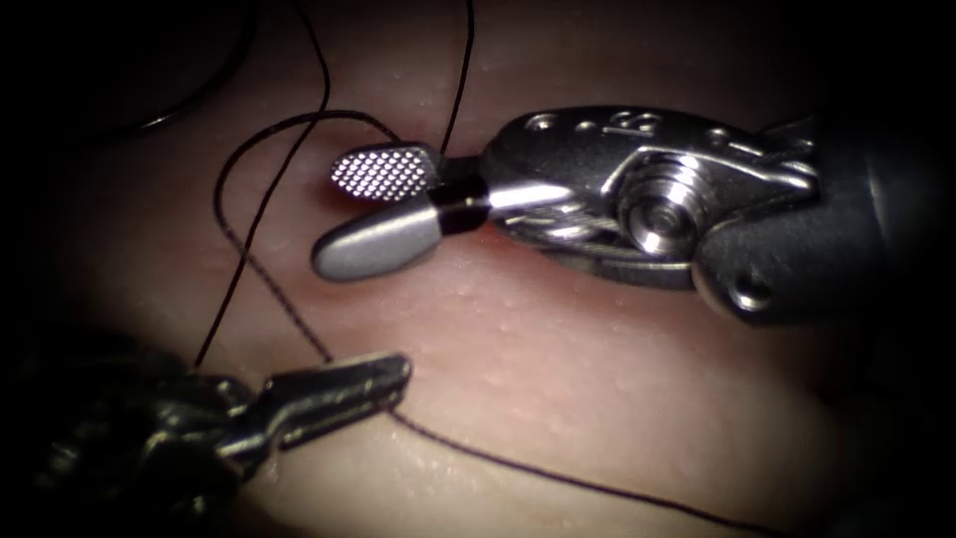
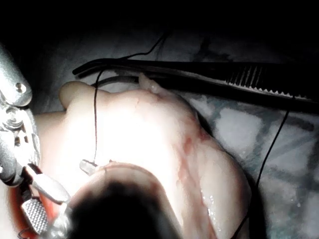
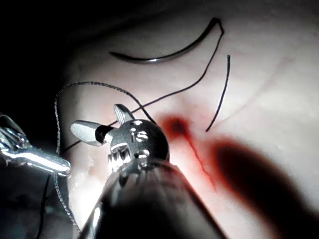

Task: Wound Closure
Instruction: Right gripper grasps suture

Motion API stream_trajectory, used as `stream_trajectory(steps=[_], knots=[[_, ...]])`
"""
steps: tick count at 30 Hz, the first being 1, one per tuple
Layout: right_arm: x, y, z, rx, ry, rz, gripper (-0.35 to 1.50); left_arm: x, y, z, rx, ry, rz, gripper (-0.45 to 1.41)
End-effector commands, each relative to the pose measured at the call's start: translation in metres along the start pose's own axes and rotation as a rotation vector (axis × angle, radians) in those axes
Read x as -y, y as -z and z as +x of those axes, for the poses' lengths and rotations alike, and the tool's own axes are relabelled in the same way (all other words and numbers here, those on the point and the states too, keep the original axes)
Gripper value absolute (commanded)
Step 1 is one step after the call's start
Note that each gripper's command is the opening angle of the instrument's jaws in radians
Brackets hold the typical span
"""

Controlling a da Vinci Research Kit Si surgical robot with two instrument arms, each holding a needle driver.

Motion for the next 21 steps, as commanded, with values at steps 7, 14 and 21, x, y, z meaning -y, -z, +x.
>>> stream_trajectory(steps=[7,14,21], knots=[[0.0005,-0.0010,0.0001,-0.033,-0.082,0.042,1.04,-0.0010,-0.0009,-0.0003,0.013,-0.023,-0.004,-0.45],[0.0014,-0.0012,0.0003,-0.049,-0.121,0.059,0.91,-0.0013,-0.0017,-0.0007,0.022,-0.038,-0.006,-0.45],[0.0021,-0.0018,0.0001,-0.039,-0.133,0.079,0.54,-0.0013,-0.0019,-0.0007,0.029,-0.044,-0.010,-0.45]])
